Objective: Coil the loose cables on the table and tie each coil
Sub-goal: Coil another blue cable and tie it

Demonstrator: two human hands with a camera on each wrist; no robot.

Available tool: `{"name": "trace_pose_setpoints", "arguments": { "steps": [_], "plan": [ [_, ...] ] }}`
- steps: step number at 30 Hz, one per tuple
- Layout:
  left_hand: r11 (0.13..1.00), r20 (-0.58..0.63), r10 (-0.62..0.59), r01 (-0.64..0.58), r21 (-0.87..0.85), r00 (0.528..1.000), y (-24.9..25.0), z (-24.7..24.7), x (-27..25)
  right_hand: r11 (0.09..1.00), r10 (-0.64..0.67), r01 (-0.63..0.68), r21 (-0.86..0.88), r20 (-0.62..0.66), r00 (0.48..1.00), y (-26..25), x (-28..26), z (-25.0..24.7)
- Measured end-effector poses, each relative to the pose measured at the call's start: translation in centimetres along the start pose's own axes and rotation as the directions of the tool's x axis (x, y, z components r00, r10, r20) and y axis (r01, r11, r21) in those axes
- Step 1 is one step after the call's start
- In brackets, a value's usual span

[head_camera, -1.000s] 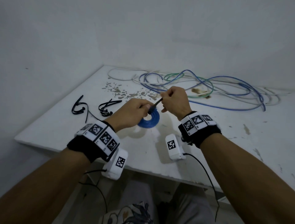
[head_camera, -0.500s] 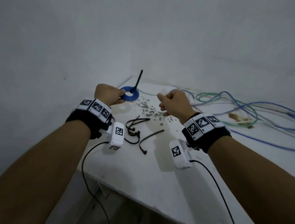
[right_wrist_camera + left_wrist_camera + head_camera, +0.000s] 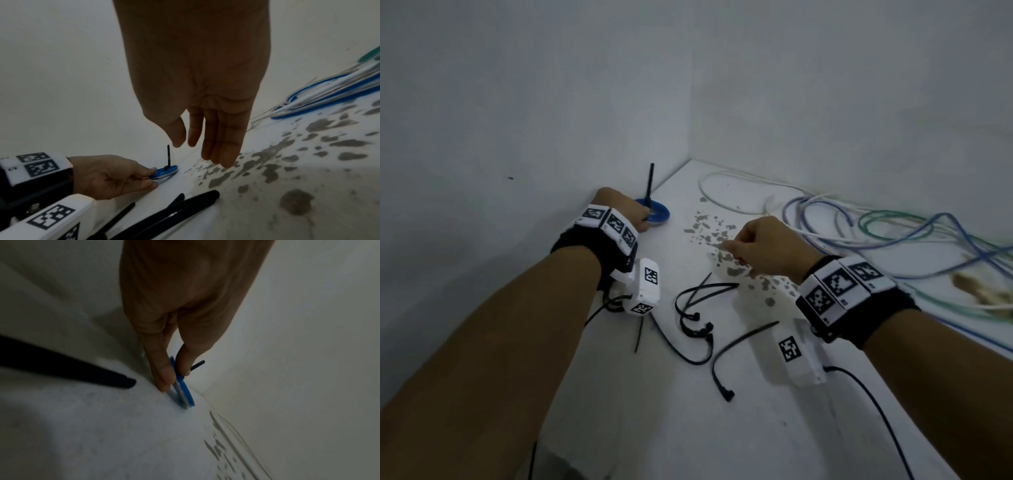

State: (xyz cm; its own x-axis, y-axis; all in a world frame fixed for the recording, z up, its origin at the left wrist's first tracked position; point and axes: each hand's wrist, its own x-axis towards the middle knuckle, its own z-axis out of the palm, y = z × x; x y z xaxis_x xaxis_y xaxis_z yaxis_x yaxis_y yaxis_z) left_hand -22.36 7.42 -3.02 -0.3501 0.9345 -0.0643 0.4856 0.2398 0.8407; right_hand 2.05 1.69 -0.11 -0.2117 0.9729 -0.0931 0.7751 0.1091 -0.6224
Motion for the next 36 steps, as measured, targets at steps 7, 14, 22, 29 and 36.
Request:
{"name": "trace_pose_setpoints", "arguments": {
  "steps": [7, 14, 22, 29, 36],
  "plan": [
    [0.948, -0.090, -0.008, 0.036, 0.317, 0.996, 1.1, -0.8, -0.6, 0.975, 0.025, -0.047, -0.217, -0.103, 0.994, 2.6, -0.1, -3.1],
    [0.910, 0.176, 0.158, -0.212, 0.356, 0.972, 6.4, 1.4, -3.7, 0.793, 0.271, -0.316, -0.521, -0.163, 0.949, 10.4, -1.3, -7.5],
    [0.813, 0.412, 0.369, -0.504, 0.290, 0.833, 12.2, 7.0, -11.0, 0.834, 0.152, -0.227, -0.503, -0.185, 0.971, 12.0, -5.1, -8.1],
    [0.676, 0.513, 0.543, -0.709, 0.203, 0.665, 13.8, 11.3, -16.4, 0.955, -0.279, 0.207, -0.210, -0.413, 0.867, 9.0, -12.0, -11.7],
    [0.867, 0.186, 0.493, -0.461, -0.190, 0.850, 15.5, 12.6, -20.3, 0.951, -0.155, 0.298, 0.081, -0.707, 0.689, 10.0, -19.3, -15.6]
  ]
}}
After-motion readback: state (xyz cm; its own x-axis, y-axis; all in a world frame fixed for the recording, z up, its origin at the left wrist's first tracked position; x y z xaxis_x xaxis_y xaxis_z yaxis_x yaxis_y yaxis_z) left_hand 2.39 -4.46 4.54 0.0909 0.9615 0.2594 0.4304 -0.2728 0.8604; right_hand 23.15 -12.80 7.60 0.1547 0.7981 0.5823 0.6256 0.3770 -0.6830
